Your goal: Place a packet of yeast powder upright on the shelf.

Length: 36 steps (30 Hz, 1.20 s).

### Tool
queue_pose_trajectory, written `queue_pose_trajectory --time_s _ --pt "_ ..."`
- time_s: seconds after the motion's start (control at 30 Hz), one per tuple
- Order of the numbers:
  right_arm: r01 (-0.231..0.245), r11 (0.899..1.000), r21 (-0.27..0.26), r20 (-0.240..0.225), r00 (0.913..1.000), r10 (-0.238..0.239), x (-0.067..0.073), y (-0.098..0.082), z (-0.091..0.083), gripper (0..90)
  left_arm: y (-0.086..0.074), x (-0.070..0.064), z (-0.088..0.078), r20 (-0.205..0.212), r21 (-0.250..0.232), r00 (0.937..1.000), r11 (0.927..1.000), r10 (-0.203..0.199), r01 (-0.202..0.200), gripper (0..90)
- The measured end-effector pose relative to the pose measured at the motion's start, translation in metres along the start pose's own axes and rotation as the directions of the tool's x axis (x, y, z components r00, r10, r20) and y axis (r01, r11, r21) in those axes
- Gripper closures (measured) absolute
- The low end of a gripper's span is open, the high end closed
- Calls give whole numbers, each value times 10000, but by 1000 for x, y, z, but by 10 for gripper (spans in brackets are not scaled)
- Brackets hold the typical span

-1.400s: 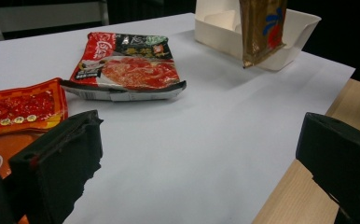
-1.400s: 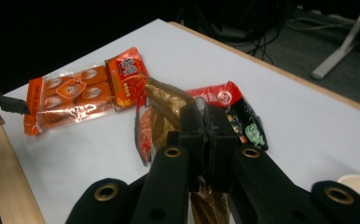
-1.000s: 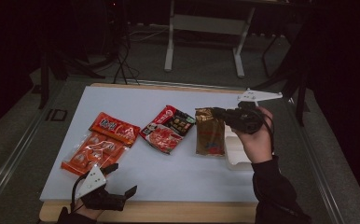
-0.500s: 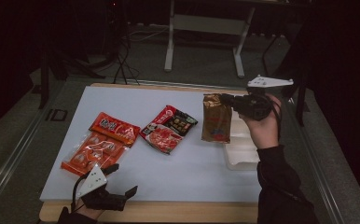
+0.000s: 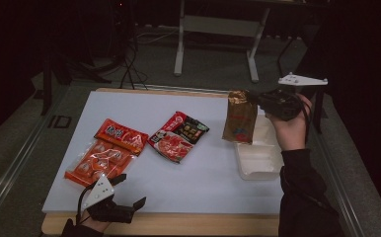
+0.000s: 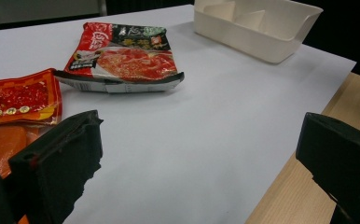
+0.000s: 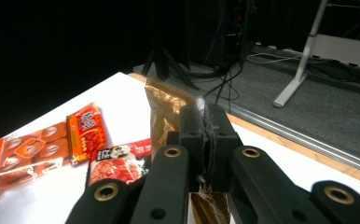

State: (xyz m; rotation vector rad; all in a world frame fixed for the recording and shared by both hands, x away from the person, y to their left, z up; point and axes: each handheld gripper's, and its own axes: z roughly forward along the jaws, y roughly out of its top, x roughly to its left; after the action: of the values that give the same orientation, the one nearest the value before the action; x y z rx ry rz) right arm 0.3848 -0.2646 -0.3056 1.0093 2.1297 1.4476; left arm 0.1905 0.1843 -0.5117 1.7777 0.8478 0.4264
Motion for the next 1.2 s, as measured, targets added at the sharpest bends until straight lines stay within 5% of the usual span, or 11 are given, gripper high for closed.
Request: queue_pose_trajectory --time_s 0.57,1.2 --pt "-483 9969 -629 1062 9928 548 -42 6 -7 876 -1 0 1 -14 46 10000 10000 -22 22 9" --pt "-559 9965 -614 1813 9812 663 -93 -7 20 874 -3 -2 -2 -255 164 9997 9999 -7 11 9"
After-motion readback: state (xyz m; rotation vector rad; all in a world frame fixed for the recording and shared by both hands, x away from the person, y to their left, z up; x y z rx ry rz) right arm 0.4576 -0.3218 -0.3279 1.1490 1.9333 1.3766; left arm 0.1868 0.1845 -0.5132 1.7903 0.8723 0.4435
